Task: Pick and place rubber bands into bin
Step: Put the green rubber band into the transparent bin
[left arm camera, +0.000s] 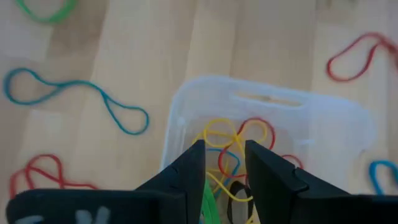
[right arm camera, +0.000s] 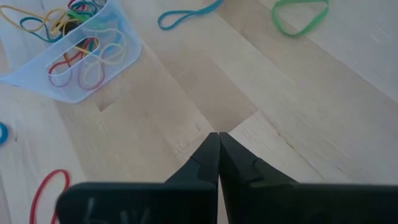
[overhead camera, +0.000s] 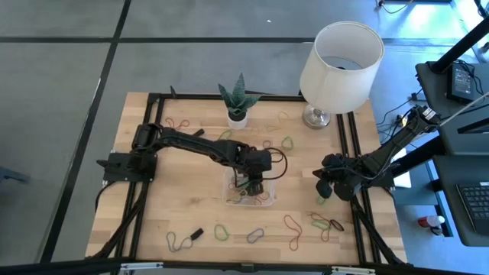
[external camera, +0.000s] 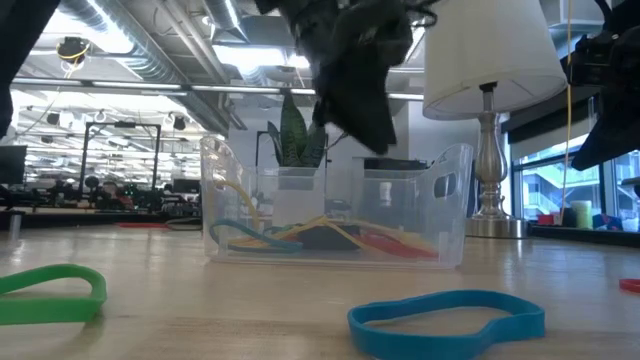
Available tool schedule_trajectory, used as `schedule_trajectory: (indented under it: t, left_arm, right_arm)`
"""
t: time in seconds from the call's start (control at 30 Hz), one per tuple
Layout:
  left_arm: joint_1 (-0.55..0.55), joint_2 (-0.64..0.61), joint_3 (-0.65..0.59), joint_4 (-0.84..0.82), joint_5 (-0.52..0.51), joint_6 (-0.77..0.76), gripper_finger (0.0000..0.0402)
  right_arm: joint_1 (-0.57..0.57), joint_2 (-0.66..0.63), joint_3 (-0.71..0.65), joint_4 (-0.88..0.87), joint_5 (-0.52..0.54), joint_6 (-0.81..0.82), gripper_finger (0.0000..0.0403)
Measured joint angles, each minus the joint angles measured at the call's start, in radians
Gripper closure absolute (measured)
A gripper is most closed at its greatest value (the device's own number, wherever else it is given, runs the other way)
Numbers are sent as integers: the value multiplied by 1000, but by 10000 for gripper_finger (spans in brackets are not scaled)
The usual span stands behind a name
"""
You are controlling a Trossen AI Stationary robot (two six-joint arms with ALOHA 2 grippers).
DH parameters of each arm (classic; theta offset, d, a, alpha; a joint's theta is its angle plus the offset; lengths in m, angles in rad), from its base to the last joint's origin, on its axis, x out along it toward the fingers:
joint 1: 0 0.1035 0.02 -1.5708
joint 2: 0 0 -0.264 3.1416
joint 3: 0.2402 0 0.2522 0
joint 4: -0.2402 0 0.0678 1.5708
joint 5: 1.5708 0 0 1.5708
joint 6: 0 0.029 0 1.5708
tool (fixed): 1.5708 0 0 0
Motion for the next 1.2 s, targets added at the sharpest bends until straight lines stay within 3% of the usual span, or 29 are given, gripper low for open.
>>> schedule_trajectory:
  t: [0.23, 0.4, 0.6, 0.8, 1.0, 1.2]
  left_arm:
    - [34, -69, 58, -197, -115, -161, 318]
    - [67, -121, 53, -368, -149, -129, 346]
    - [143, -206, -48, -407, -201, -91, 377]
    - [249, -337, -228, -323, -194, -52, 375]
    - [358, -469, -455, -110, -136, -40, 358]
    - [461, -490, -589, 25, -121, -23, 326]
  right_arm:
    - [0, 6, 0, 11, 0, 0, 396]
    - [0, 31, 0, 20, 3, 3, 396]
    - [0, 66, 0, 47, 1, 6, 396]
    - [0, 87, 0, 72, 0, 6, 396]
    - [0, 92, 0, 76, 0, 2, 396]
    - [-2, 92, 0, 75, 0, 2, 396]
